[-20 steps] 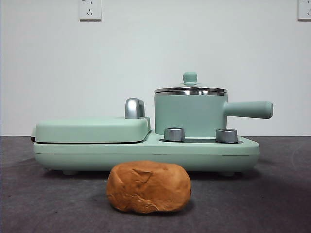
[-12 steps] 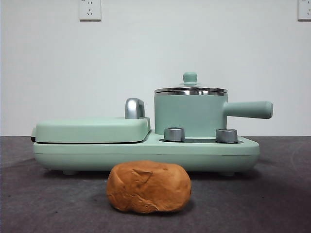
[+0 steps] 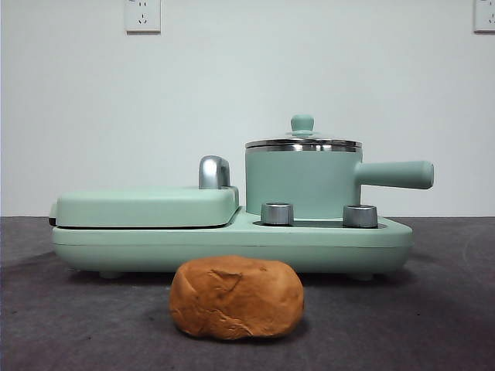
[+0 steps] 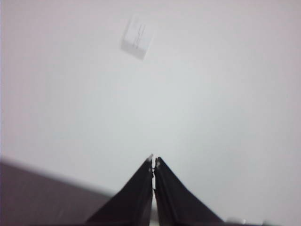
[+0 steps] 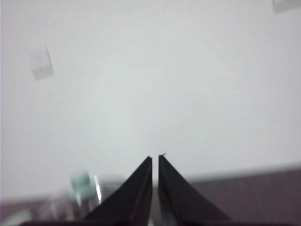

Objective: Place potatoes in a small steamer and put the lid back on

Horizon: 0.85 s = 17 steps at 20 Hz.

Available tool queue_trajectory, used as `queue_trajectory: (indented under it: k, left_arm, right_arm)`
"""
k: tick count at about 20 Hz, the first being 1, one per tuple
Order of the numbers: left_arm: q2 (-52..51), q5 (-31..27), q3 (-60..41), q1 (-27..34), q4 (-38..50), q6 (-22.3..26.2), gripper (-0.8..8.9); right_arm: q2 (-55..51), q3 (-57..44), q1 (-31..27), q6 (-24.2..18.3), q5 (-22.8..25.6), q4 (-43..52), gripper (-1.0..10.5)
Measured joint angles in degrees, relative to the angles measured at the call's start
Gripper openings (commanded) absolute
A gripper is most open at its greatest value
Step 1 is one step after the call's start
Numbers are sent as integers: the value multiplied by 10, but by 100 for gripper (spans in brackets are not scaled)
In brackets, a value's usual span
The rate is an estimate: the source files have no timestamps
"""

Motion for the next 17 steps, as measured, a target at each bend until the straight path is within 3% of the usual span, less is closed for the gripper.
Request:
queue_trajectory:
  k: [3,10,13,17]
  left_arm:
    - [0,-2,9,0,2,-9,9]
    - [55,-17,183,0,-204,-13,9]
    - [110,-9,257,0,-283,-2,9]
    - [194,42,331,0,-374,22,9]
  right_arm:
    - [0,28,0,19,7,-17,13]
    - [35,192,0,49,9,-252,13]
    - [77,258,0,51,-12,-341,13]
    - [148,329,0,38,-54,-418,13]
